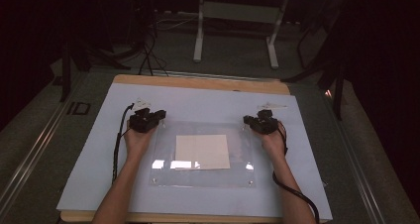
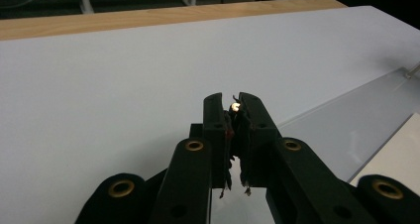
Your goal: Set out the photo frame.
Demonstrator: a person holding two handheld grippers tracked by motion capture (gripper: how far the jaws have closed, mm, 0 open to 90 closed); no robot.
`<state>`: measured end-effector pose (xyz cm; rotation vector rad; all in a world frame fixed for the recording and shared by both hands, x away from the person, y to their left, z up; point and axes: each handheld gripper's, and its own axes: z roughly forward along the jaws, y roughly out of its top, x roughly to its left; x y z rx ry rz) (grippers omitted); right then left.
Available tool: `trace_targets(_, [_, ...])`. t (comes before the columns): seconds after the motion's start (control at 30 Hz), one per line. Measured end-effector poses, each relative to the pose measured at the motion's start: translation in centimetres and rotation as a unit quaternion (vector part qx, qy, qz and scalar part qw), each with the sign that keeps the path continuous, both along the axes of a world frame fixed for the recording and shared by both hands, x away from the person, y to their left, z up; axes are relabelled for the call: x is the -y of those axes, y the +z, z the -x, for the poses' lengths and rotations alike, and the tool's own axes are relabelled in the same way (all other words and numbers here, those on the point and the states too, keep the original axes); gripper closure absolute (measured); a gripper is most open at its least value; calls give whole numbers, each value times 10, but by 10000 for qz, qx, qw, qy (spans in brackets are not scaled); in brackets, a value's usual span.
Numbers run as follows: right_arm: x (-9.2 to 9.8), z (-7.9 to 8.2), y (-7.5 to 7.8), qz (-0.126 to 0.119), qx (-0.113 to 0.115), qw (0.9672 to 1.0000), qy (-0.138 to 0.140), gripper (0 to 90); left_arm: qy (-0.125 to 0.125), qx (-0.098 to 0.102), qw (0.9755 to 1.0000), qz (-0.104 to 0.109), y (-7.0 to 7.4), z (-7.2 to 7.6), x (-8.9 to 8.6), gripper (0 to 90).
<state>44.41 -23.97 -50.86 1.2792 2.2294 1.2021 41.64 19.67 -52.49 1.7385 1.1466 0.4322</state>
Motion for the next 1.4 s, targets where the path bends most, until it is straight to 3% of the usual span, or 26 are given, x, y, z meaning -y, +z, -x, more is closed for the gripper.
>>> trace_targets(0.2, [2,-9,2,-102,-272,9996,20,843,104,-173,9995,253,-2,-9,0,833])
trace_targets(0.37, [2,-17,2,-160,-364,9992,-15,851,99,-327,9989,318,-1,-17,-1,840])
trace_targets(0.5, [4,-22,1,-296,-439,9986,-54,854,133,-433,9987,226,2,-24,1,851])
trace_targets(0.63, [3,-25,1,-341,-462,9983,-99,855,128,-521,9981,309,1,-29,-1,852])
trace_targets(0.8, [4,-31,-1,-514,-551,9969,-202,855,231,-746,9950,623,-2,-39,-2,853])
trace_targets(1.1, [3,-35,-3,-501,-528,9970,-277,846,370,-1014,9914,738,-2,-48,-1,855])
trace_targets(1.27, [2,-24,2,-221,-286,9990,-245,772,401,-1050,9913,685,-1,-49,0,855])
trace_targets(1.4, [7,-15,7,-209,-136,9996,-160,756,406,-1052,9913,683,0,-49,0,855])
